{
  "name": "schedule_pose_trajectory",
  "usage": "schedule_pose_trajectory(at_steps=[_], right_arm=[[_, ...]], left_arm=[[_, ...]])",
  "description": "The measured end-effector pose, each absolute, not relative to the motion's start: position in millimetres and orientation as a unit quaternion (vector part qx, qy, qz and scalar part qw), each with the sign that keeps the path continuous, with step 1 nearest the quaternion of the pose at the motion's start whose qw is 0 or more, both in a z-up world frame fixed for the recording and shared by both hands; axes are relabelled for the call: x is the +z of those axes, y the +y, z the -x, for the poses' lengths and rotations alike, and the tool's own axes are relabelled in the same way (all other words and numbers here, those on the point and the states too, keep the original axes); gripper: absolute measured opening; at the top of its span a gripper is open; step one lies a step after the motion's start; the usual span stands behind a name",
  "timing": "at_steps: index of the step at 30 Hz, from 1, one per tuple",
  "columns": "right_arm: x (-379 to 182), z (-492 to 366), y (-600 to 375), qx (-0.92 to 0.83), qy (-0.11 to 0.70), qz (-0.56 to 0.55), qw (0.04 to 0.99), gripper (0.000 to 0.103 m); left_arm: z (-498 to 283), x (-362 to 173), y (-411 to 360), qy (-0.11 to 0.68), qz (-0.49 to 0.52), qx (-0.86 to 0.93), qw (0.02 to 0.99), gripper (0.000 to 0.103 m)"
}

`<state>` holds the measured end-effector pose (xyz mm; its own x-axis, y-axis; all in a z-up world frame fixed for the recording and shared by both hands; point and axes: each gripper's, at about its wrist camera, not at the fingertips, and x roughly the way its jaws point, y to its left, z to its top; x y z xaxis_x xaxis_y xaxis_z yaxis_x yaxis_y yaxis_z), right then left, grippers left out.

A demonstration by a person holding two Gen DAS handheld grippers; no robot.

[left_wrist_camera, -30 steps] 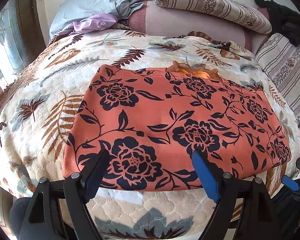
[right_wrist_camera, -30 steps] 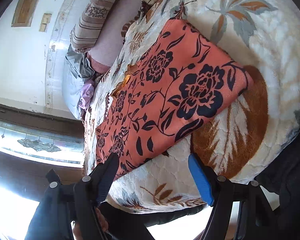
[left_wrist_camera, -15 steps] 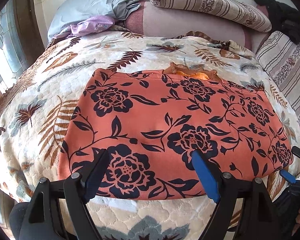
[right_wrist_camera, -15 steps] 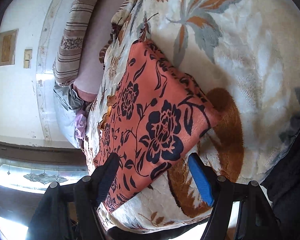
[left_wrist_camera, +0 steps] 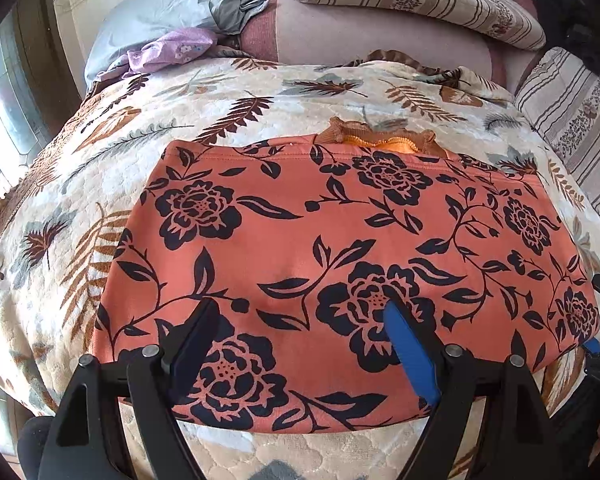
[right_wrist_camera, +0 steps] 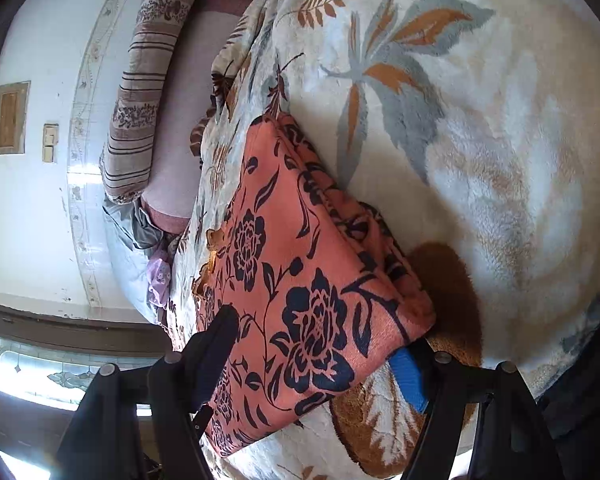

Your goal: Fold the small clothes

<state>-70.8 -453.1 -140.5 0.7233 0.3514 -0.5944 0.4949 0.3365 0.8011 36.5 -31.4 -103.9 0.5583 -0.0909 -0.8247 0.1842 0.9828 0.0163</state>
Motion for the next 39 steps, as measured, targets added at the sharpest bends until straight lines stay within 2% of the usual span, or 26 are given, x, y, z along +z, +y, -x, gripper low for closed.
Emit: schedule_pose_trajectory(at_steps=[4,8,11,15,19,33,34,36,39], right_arm=[[-139.1,67.3,-449.8,-0.051,0.371,-0.555,0.742,0.074],[-138.3,64.0,-448.6,-0.051,0.375,-0.546,0.747,0.074],[-137.5,63.7,-448.8,-0.050,0.378,-0.543,0.748,0.074],[-129.8,62.1,-445.9,-0.052,0.378,-0.526,0.761,0.074],[-132.5,54.2,-442.3,-0.061,0.396,-0.506,0.764,0.074],[-134.4,44.5,-437.7,-0.079,0.414,-0.477,0.771,0.073],[-134.4,44.6,-437.2,-0.080,0.415,-0.474,0.772,0.071],[-135.5,45.2,-437.3,-0.086,0.418,-0.471,0.772,0.060],[-138.1,47.9,-441.1,-0.088,0.420,-0.474,0.769,0.050]], left_arm=[[-41.2,-108.4,-41.7,0.459,-0.059,-0.080,0.883,0.085],[-51.5,-135.3,-55.6,0.472,-0.097,-0.074,0.873,0.087],[-53.3,-125.5,-56.6,0.474,-0.093,-0.074,0.873,0.086],[-46.3,-104.8,-53.4,0.436,-0.069,-0.085,0.893,0.086],[-61.8,-137.4,-59.6,0.485,-0.086,-0.076,0.867,0.087],[-61.1,-135.3,-56.5,0.475,-0.075,-0.091,0.872,0.087],[-61.4,-135.2,-56.1,0.476,-0.073,-0.091,0.872,0.087],[-61.6,-134.1,-55.1,0.477,-0.070,-0.091,0.871,0.087],[-60.4,-131.7,-54.6,0.475,-0.071,-0.092,0.872,0.087]])
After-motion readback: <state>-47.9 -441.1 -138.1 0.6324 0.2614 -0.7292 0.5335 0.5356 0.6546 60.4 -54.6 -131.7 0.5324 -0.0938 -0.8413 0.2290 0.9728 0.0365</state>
